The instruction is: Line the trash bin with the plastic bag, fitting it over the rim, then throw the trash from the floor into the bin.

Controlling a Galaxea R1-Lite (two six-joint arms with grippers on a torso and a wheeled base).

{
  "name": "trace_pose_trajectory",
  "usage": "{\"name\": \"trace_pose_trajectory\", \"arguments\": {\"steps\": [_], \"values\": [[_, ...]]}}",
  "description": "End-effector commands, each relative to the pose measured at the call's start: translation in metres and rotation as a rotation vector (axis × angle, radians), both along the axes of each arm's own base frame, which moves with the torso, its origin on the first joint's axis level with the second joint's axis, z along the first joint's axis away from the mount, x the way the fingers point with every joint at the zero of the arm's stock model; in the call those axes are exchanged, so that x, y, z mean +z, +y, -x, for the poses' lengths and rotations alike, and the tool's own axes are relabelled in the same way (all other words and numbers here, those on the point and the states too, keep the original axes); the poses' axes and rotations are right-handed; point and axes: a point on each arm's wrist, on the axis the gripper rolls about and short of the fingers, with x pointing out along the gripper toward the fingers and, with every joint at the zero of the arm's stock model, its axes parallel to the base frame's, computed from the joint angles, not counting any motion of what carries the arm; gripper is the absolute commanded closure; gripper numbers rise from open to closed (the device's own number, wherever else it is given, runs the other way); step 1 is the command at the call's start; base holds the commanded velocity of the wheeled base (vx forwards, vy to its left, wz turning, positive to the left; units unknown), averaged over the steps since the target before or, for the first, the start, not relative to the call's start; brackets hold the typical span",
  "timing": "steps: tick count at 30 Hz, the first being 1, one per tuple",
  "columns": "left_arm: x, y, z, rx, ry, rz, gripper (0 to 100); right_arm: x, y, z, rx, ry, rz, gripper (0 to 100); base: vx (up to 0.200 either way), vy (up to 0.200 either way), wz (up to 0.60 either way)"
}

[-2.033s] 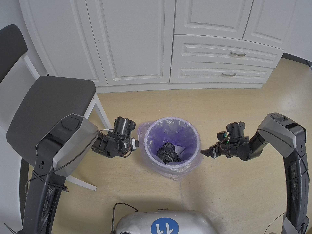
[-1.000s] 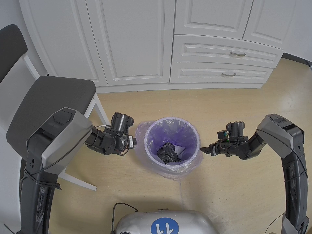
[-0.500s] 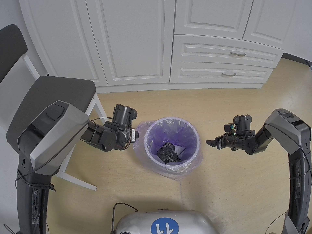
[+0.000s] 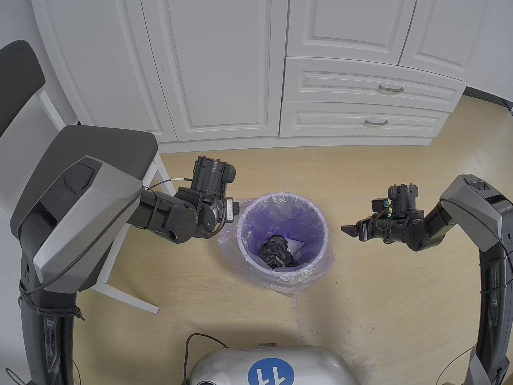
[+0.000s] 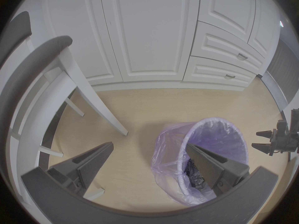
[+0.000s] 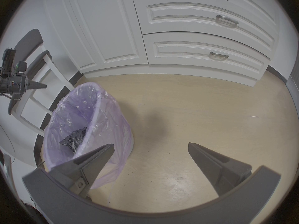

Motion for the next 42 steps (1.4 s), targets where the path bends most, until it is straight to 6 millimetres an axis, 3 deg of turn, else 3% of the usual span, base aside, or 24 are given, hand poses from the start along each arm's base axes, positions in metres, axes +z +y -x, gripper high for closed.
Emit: {"name": "trace_pose_trajectory", "arguments": {"steps": [1,9,17,27,33,35,38,40,42], "values": [[0.02,-0.004,0.008,-0.016,-0.035,0.017,0,0.016,-0.001,0.004,0.0,-0.036,-0.004,0,0.0,0.0,0.0],[0.051,-0.008,0.018,-0.035,-0.095,0.049,0,0.043,-0.003,0.013,0.004,-0.123,-0.02,0,0.0,0.0,0.0],[0.096,0.009,0.03,0.004,-0.184,0.086,0,0.059,0.004,0.023,0.008,-0.226,-0.068,0,0.0,0.0,0.0],[0.149,0.035,0.076,0.01,-0.281,0.094,0,0.091,-0.006,0.057,-0.007,-0.323,-0.086,0,0.0,0.0,0.0],[0.177,0.073,0.108,0.042,-0.363,0.087,0,0.105,-0.017,0.077,-0.038,-0.402,-0.115,0,0.0,0.0,0.0],[0.19,0.102,0.127,0.074,-0.434,0.075,0,0.114,-0.023,0.087,-0.051,-0.449,-0.119,0,0.0,0.0,0.0],[0.195,0.124,0.145,0.082,-0.476,0.058,0,0.119,-0.024,0.095,-0.058,-0.479,-0.131,0,0.0,0.0,0.0],[0.198,0.145,0.169,0.075,-0.511,0.046,0,0.122,-0.02,0.105,-0.055,-0.497,-0.17,0,0.0,0.0,0.0],[0.197,0.153,0.182,0.073,-0.516,0.04,0,0.121,-0.018,0.111,-0.055,-0.504,-0.185,0,0.0,0.0,0.0]]}}
